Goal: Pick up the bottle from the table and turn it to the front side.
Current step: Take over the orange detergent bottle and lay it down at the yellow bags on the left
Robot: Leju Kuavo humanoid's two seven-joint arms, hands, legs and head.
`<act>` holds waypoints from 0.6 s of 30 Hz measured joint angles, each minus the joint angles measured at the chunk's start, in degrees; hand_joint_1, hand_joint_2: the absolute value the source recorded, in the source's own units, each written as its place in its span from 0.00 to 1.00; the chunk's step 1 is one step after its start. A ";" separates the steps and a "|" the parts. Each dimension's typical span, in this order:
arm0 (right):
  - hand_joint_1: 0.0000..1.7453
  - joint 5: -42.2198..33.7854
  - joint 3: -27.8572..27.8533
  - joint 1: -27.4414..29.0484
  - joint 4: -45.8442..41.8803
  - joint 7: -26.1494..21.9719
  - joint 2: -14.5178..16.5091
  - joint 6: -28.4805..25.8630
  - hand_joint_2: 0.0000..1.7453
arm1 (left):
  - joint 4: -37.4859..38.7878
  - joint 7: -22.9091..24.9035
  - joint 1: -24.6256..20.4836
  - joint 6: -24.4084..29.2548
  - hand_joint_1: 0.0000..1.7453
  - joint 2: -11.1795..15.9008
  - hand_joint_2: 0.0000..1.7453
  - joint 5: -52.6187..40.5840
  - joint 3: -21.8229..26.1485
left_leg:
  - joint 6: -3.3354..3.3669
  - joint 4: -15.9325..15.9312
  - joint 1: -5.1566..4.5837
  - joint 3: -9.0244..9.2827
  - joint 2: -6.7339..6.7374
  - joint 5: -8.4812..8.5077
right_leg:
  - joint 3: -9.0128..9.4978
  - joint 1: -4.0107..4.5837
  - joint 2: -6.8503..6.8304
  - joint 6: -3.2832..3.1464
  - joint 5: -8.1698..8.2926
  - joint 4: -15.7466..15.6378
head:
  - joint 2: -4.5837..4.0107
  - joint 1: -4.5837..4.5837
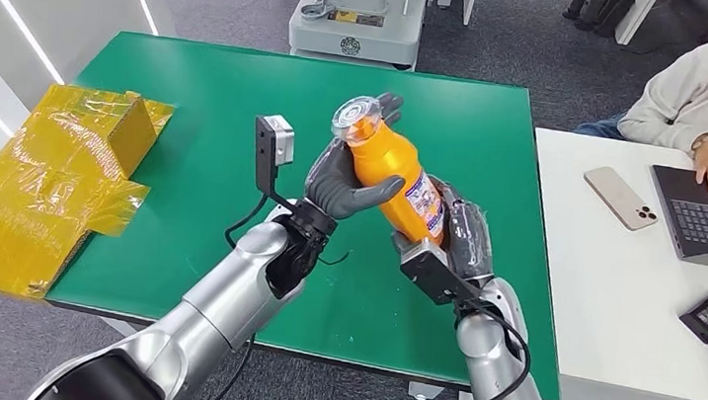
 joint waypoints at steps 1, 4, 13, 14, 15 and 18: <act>0.99 0.22 0.16 0.23 -0.22 0.02 0.00 -0.03 1.00 | 0.21 -0.23 -0.35 0.82 0.00 0.45 1.00 -0.37 -0.01 | 0.00 0.00 0.00 0.00 0.00 0.00 | 0.00 0.00 0.00 0.00 0.00 0.00 | 0.00 -0.01; 0.99 0.61 0.47 0.64 -0.45 0.15 0.00 0.12 1.00 | 0.94 -0.74 -1.21 2.94 0.00 2.14 1.00 -1.68 0.08 | 0.00 -0.01 0.01 0.01 0.00 0.00 | 0.00 0.00 0.00 0.00 0.00 0.01 | 0.00 -0.01; 0.97 0.13 0.89 0.56 0.82 0.09 0.00 0.22 1.00 | 2.43 -2.21 -1.43 3.52 1.00 3.79 1.00 -3.11 0.52 | 0.00 0.00 -0.01 -0.04 -0.05 0.01 | 0.01 0.00 -0.04 0.00 0.00 0.03 | 0.00 0.01; 0.97 -0.02 0.89 0.48 0.94 0.09 0.00 0.23 1.00 | 2.44 -1.92 -1.43 3.17 1.00 3.78 1.00 -2.76 0.60 | 0.00 0.00 -0.01 -0.04 -0.05 0.01 | 0.01 0.00 -0.05 0.00 0.00 0.03 | 0.00 0.01; 0.98 -0.18 0.89 0.38 1.08 0.09 0.00 0.22 1.00 | 2.44 -1.44 -1.42 2.48 1.00 3.75 1.00 -2.14 0.78 | 0.00 0.01 -0.01 -0.05 -0.06 0.01 | 0.01 0.00 -0.04 0.00 0.00 0.03 | 0.00 0.01; 0.98 -0.52 0.89 0.12 1.41 0.06 0.00 0.14 1.00 | 2.44 0.47 -1.21 -1.20 1.00 3.58 1.00 0.82 1.72 | 0.00 0.01 -0.01 -0.05 -0.05 0.00 | 0.01 0.00 -0.04 0.00 0.00 0.03 | 0.00 0.01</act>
